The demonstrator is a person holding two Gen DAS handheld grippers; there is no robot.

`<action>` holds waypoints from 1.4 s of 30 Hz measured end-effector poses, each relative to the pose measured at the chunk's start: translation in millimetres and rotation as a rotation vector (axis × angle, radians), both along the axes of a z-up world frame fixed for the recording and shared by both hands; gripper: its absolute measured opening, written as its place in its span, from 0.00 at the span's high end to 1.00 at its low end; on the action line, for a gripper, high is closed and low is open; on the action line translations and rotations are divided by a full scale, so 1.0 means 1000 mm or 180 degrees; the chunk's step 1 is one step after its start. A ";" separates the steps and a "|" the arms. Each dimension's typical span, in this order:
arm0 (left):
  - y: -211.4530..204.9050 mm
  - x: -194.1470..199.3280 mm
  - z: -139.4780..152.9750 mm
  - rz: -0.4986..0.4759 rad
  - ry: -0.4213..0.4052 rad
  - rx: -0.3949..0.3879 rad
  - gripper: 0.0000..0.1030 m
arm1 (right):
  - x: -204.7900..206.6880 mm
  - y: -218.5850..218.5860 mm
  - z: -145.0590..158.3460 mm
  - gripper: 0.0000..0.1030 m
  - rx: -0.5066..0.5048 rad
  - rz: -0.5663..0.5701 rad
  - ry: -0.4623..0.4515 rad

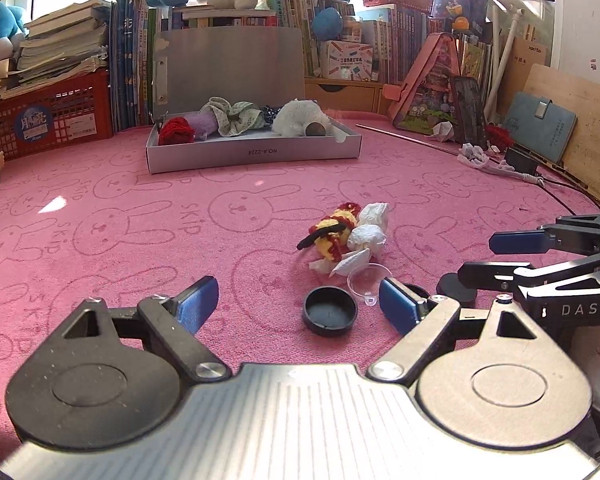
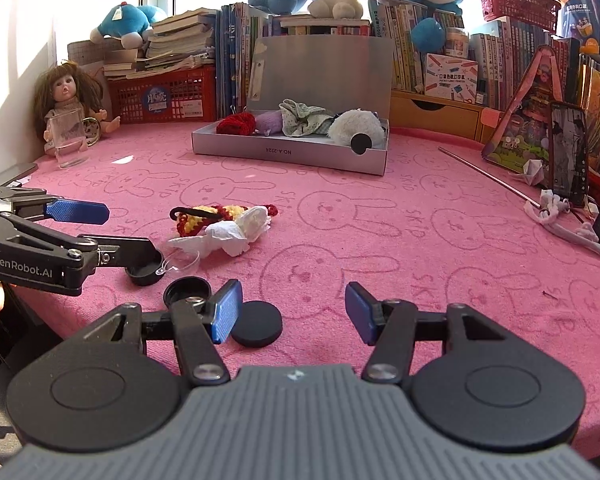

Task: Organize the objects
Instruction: 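Grasp a black round cap with the right tool while the left tool grasps another black cap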

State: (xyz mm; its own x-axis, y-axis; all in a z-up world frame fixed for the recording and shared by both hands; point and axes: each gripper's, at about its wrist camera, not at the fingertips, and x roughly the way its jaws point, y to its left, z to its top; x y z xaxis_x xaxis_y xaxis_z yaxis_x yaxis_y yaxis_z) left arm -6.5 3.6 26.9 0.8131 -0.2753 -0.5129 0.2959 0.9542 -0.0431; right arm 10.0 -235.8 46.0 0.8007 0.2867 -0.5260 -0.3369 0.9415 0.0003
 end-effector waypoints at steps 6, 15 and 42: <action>0.000 -0.008 -0.008 -0.0003 0.0024 0.0078 0.13 | -0.005 0.004 -0.003 0.31 -0.0050 0.0052 0.0014; -0.009 -0.006 -0.013 -0.0048 -0.0037 0.0225 0.27 | -0.008 0.011 -0.011 0.31 -0.0165 0.0092 0.0006; -0.024 -0.007 -0.022 -0.0052 -0.0118 0.0178 0.41 | -0.009 0.020 -0.018 0.59 -0.0085 0.0075 -0.0065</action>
